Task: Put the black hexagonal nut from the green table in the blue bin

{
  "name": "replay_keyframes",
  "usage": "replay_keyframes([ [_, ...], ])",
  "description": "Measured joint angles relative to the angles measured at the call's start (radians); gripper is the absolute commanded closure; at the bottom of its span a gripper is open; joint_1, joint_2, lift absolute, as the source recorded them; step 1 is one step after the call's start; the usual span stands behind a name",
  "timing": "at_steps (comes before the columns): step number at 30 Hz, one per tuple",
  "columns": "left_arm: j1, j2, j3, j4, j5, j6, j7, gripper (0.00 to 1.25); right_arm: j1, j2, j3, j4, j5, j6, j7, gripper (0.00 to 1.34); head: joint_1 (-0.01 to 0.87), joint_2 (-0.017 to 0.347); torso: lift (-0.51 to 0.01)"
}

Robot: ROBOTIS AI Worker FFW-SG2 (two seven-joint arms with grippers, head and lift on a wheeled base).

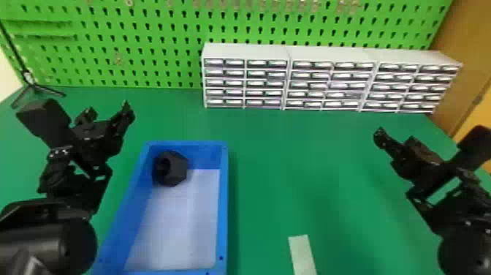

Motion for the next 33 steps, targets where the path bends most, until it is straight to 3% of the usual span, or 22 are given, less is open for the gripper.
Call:
replay_keyframes([
  [33, 0.007, 0.0, 0.005, 0.0, 0.01, 0.0, 0.002, 0.43, -0.009, -0.009, 0.016, -0.004, 0.005, 0.006, 0.0, 0.32, 0.692, 0.008, -0.097],
])
